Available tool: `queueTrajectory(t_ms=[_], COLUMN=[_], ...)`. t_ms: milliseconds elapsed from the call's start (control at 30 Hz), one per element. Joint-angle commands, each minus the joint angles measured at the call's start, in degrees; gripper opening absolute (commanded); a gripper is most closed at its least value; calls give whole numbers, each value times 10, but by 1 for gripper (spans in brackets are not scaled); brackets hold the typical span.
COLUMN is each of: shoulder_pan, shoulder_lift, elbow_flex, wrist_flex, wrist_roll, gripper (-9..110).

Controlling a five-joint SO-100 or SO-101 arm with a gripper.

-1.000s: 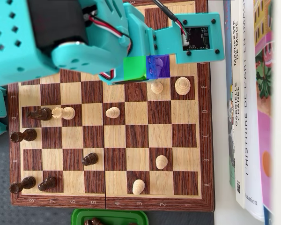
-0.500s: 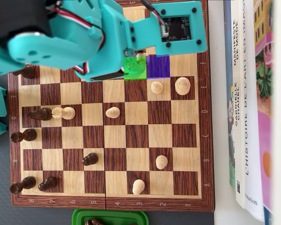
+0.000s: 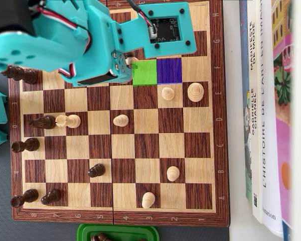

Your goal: Play chess

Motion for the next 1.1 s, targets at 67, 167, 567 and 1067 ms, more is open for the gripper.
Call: queueTrajectory(t_ms=[67,167,567,1067], shoulder_pan=[4,6,8,21], shoulder_lift=[26,25,10,-15], elbow_flex=[-3,-3,-4,-7], wrist_flex=[-5,-15,-36,-37], wrist_roll=[-8,-26,-38,-50], gripper=[9,9,9,9])
